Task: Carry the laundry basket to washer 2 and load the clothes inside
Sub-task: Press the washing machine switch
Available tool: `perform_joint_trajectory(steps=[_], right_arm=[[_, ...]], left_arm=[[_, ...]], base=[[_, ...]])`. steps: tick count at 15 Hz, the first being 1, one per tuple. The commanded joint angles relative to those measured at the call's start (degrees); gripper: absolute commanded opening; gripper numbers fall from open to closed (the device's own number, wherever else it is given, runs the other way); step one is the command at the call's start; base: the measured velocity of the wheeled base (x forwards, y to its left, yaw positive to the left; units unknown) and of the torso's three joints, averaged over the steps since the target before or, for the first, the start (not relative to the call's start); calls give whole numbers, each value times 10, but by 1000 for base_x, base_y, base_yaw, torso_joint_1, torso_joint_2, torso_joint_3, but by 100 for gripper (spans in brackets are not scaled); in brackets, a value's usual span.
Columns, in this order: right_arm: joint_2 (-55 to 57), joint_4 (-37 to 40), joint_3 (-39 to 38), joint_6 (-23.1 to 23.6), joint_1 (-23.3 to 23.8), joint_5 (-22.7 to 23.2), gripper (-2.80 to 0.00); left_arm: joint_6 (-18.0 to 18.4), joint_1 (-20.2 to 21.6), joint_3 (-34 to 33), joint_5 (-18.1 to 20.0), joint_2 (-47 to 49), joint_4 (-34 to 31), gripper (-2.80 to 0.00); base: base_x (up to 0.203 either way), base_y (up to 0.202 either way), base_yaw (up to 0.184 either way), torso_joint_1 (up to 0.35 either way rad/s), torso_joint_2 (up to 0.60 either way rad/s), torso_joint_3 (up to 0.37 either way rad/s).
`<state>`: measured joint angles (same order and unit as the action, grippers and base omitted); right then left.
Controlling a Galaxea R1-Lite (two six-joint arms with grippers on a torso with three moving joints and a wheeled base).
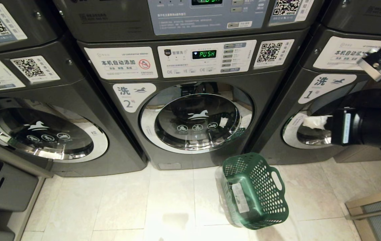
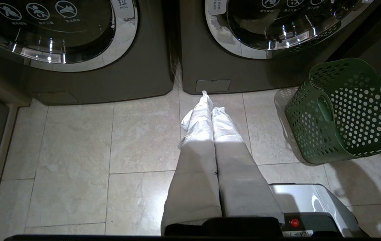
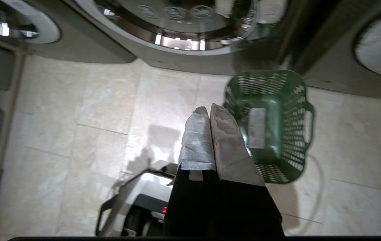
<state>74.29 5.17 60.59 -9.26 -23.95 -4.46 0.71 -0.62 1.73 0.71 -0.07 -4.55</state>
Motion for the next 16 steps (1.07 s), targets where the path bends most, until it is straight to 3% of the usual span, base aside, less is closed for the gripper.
perform_joint_trajectory(steps=[1,3,6,11,16], right_arm=[[-86,-2,-66,42,74,0,-280],[-131,-6,-104,74,136,2,-280],[-191,-7,-161,77,195,14,-280],[-225,-8,-207,81,199,24,-280],[-235,-8,-203,82,197,45,-280]], left_arm=[[-4,0,0,0,1,-1,-280],[-2,0,0,0,1,-1,-280],[-4,0,0,0,1,-1,-280],[-7,0,0,-6,1,0,-280],[-12,0,0,-7,1,0,-280]], base=[[0,0,0,0,0,0],[0,0,0,0,0,0],[0,0,0,0,0,0],[0,0,0,0,0,0],[184,0,-1,4,3,4]])
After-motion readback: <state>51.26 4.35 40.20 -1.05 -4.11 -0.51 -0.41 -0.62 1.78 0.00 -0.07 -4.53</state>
